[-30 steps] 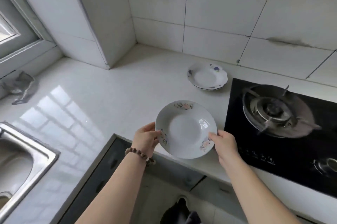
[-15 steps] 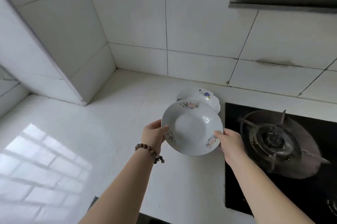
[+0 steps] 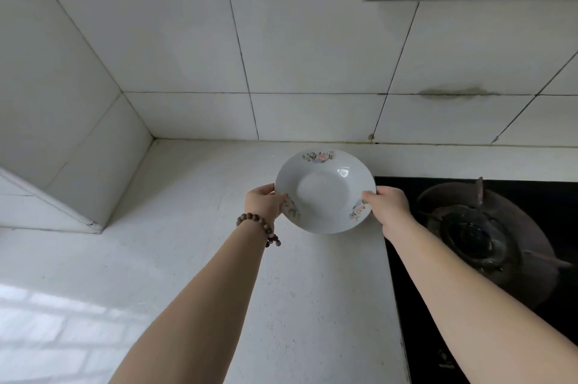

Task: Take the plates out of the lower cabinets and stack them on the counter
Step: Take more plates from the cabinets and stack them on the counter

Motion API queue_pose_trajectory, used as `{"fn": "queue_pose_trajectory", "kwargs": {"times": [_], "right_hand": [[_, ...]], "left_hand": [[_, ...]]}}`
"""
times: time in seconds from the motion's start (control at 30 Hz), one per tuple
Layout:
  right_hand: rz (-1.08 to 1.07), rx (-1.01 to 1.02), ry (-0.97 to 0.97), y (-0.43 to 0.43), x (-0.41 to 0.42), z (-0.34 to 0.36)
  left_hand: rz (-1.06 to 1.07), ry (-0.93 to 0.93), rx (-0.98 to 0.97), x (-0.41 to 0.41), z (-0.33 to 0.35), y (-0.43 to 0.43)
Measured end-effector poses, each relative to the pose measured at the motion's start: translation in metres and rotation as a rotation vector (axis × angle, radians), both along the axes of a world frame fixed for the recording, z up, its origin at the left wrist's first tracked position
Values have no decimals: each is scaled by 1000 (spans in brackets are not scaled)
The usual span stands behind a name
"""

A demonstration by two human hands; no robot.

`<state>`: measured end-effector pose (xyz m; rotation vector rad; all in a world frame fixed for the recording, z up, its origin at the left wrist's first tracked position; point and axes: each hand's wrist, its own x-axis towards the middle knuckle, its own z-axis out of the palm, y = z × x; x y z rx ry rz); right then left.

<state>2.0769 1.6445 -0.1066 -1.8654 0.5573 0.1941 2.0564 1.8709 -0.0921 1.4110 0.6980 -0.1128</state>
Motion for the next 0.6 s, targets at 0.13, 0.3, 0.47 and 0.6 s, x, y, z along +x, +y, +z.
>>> {"fn": "queue_pose_trajectory", "kwargs": {"times": [0.13,0.3,0.47,0.6], "right_hand": [[1,-62,24,0,15,-5],[11,-118,48,2,27,-13],[1,-134,55,1,29,-22],[-23,-183,2,4,29,-24]], "left_hand": [[-99,49,163,21,-8,-2],[-189,56,391,36,-10,-6],[-230,82,472,44,-17,-10],[-227,59,505,46,-22,-9]]}}
